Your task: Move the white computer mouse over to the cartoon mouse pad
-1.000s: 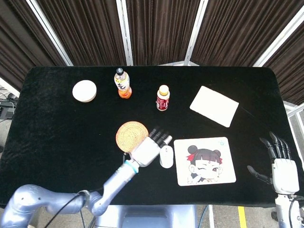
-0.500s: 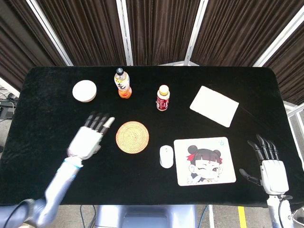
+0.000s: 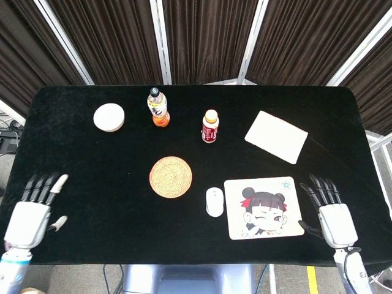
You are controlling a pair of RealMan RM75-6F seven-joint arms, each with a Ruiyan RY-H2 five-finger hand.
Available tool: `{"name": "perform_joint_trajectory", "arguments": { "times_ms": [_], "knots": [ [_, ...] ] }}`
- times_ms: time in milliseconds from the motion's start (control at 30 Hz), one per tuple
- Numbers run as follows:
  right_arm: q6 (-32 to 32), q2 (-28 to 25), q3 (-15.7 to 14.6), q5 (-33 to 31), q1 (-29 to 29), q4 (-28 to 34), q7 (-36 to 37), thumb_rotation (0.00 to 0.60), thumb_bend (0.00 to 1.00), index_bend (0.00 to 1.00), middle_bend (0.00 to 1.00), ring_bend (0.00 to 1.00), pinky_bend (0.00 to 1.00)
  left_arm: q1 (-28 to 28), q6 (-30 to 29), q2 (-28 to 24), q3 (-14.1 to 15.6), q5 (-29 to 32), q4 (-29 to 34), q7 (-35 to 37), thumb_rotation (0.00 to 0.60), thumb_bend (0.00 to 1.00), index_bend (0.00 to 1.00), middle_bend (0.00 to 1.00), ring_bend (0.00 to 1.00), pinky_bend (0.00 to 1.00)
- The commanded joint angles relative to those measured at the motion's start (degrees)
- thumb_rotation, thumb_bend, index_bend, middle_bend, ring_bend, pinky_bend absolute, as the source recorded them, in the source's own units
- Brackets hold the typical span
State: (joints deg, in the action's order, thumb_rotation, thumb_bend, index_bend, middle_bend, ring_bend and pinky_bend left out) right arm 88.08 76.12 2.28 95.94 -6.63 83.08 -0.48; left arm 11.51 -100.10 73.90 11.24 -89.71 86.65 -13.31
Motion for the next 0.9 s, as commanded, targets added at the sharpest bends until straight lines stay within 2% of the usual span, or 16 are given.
{"name": "perform_joint_trajectory", "arguments": {
  "times_ms": [33,233,400,533,667,900],
  "knots": [
    [-0.94,1.18,0.56,1.51,-1.9,-1.28,-1.58,0.6,0.04,0.15,0.0,0.0,0.0,-2.22,-1.42,-0.05,0.0,-0.63,-3.27,4.02,0.6,0.07,0.0,0.0,0.0,0.0],
    [-4.49,3.94,1.6,2.65,-5.46,-0.44,-6.52,0.6,0.04,0.15,0.0,0.0,0.0,-2.97,-1.06,0.44,-1.19,-1.17,-5.21,6.37,0.6,0.07,0.0,0.0,0.0,0.0],
    [-8.89,8.21,2.85,2.28,-9.07,1.68,-11.68,0.6,0.04,0.15,0.0,0.0,0.0,-3.39,-0.58,0.74,-1.89,-2.37,-6.32,6.31,0.6,0.07,0.0,0.0,0.0,0.0],
    [-11.91,12.02,3.16,2.54,-11.6,1.95,-15.36,0.6,0.0,0.15,0.0,0.0,0.0,-3.87,-0.79,0.65,-2.45,-2.93,-6.63,7.41,0.6,0.07,0.0,0.0,0.0,0.0],
    [-15.01,17.61,3.46,2.14,-14.3,0.22,-19.53,0.6,0.0,0.15,0.0,0.0,0.0,-4.43,-0.92,0.45,-3.22,-3.9,-7.15,9.05,0.6,0.07,0.0,0.0,0.0,0.0],
    [-18.14,23.47,4.32,0.7,-17.48,-4.39,-21.68,0.6,0.0,0.15,0.0,0.0,0.0,-4.92,-0.01,0.54,-4.4,-4.06,-8.38,11.28,0.6,0.07,0.0,0.0,0.0,0.0]
  ]
}}
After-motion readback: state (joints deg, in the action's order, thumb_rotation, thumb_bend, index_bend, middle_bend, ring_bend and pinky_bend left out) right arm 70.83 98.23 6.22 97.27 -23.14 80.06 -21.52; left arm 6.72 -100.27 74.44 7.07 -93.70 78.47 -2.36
